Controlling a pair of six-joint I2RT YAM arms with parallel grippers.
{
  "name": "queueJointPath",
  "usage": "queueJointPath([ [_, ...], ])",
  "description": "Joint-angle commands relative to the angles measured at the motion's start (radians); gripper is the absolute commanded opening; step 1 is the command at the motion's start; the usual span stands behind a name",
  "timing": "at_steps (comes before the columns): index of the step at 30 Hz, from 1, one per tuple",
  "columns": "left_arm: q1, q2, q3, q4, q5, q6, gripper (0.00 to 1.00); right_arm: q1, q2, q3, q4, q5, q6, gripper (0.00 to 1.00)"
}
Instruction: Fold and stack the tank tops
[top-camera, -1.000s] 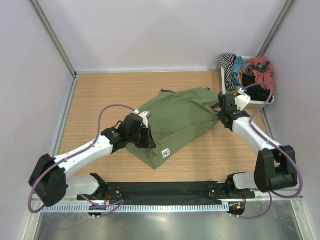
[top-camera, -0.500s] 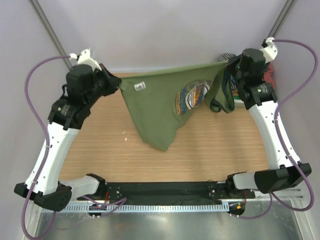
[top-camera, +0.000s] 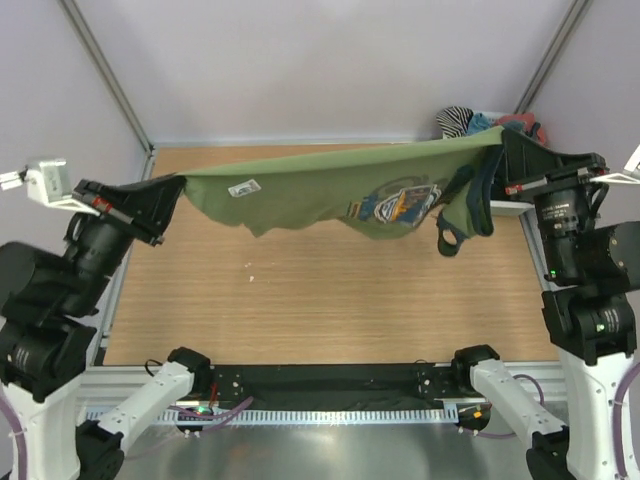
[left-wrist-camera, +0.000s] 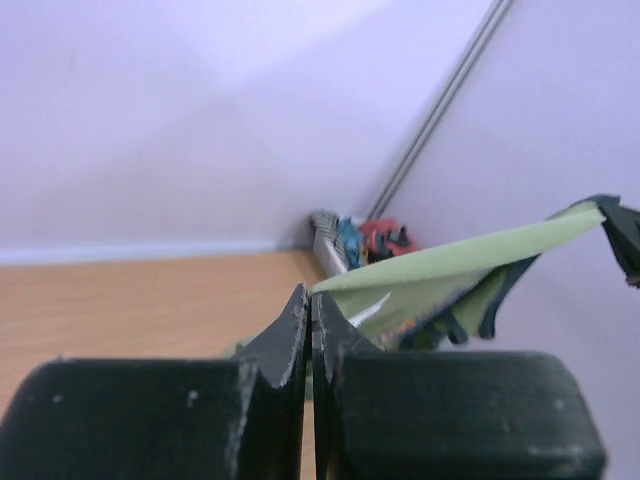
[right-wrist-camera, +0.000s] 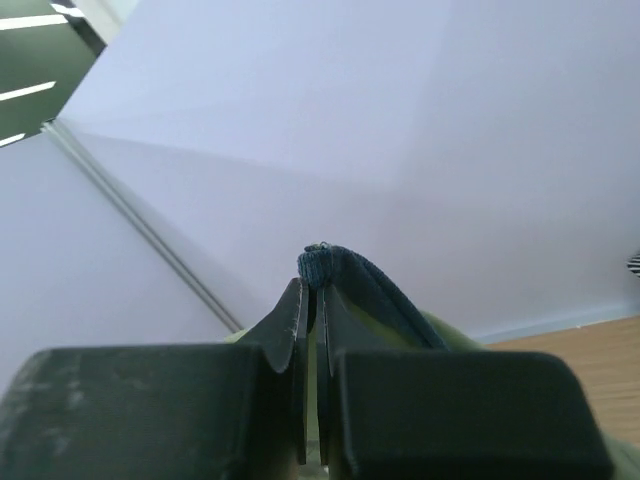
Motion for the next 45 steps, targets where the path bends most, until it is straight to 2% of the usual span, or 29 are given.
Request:
queueJointPath([
  [1,0.008,-0.043,-0.074,0.114,-0.065,0.03,0.0,-0.015,0.004,-0.03,0.035,-0.056,-0.03,0.01],
  [6,0.01,0.025,-0.077,0.1,-0.173,-0.036,0.0,-0.015,0.113,0.048,-0.086,-0.068,-0.048,0.01],
  [8,0.01,0.144,-0.039,0.004,-0.307,-0.076,0.0,-0.013,0.209,0.083,-0.11,-0.064,-0.051,0.01],
  [9,0.011,0.184,-0.019,-0.01,-0.325,-0.096,0.0,-0.013,0.255,0.102,-0.148,-0.062,-0.052,0.01],
  [13,0.077,0.344,-0.115,0.057,-0.285,-0.201,0.0,-0.013,0.471,0.156,-0.2,-0.076,-0.036,0.01],
  [16,0.18,0.453,-0.201,0.144,-0.231,-0.278,0.0,-0.012,0.634,0.136,-0.144,-0.076,-0.013,0.01],
  [19,0.192,0.581,-0.231,0.198,-0.26,-0.285,0.0,-0.012,0.795,0.14,-0.082,-0.062,0.007,0.01],
  [21,0.197,0.688,-0.22,0.239,-0.298,-0.285,0.0,-0.007,0.931,0.2,-0.048,-0.068,0.021,0.01],
  [24,0.238,0.822,-0.122,0.275,-0.314,-0.314,0.0,0.005,1.106,0.43,-0.036,-0.074,0.032,0.01],
  [25,0.267,0.917,-0.072,0.273,-0.299,-0.32,0.0,0.005,1.235,0.59,-0.039,-0.079,0.039,0.15],
  [26,0.283,0.975,-0.015,0.246,-0.279,-0.334,0.01,0.005,1.289,0.666,-0.045,-0.082,0.04,0.33],
  [28,0.307,1.113,0.192,0.188,-0.212,-0.323,0.19,0.011,1.387,0.83,-0.076,-0.052,0.035,0.94],
  [29,0.306,1.146,0.272,0.064,-0.234,-0.315,0.54,0.012,1.394,0.844,-0.078,-0.041,0.011,0.97],
  [30,0.298,1.169,0.388,0.007,-0.269,-0.292,0.85,0.013,1.383,0.838,-0.073,-0.045,-0.005,0.97],
  [31,0.283,1.171,0.406,-0.029,-0.311,-0.28,0.99,0.016,1.338,0.779,-0.064,-0.041,-0.016,0.97],
  [32,0.277,1.156,0.398,-0.027,-0.331,-0.268,1.0,0.018,1.304,0.733,-0.044,-0.025,-0.02,0.95],
  [34,0.274,1.102,0.281,0.05,-0.311,-0.254,1.0,0.019,1.241,0.568,-0.018,-0.031,-0.019,0.84],
  [35,0.272,1.032,0.169,0.081,-0.282,-0.255,1.0,0.019,1.172,0.514,-0.003,-0.044,-0.02,0.79],
  [36,0.272,0.996,0.113,0.11,-0.27,-0.252,0.99,0.019,1.146,0.465,-0.005,-0.05,-0.022,0.76],
  [41,0.206,0.8,-0.163,0.154,-0.217,-0.2,0.97,0.025,0.959,0.168,-0.099,-0.048,-0.075,0.59],
  [43,0.164,0.749,-0.243,0.154,-0.205,-0.205,0.97,0.027,0.905,0.017,-0.097,-0.022,-0.102,0.56],
  [45,0.131,0.68,-0.376,0.163,-0.214,-0.228,0.96,0.028,0.822,-0.124,-0.061,-0.007,-0.129,0.58],
])
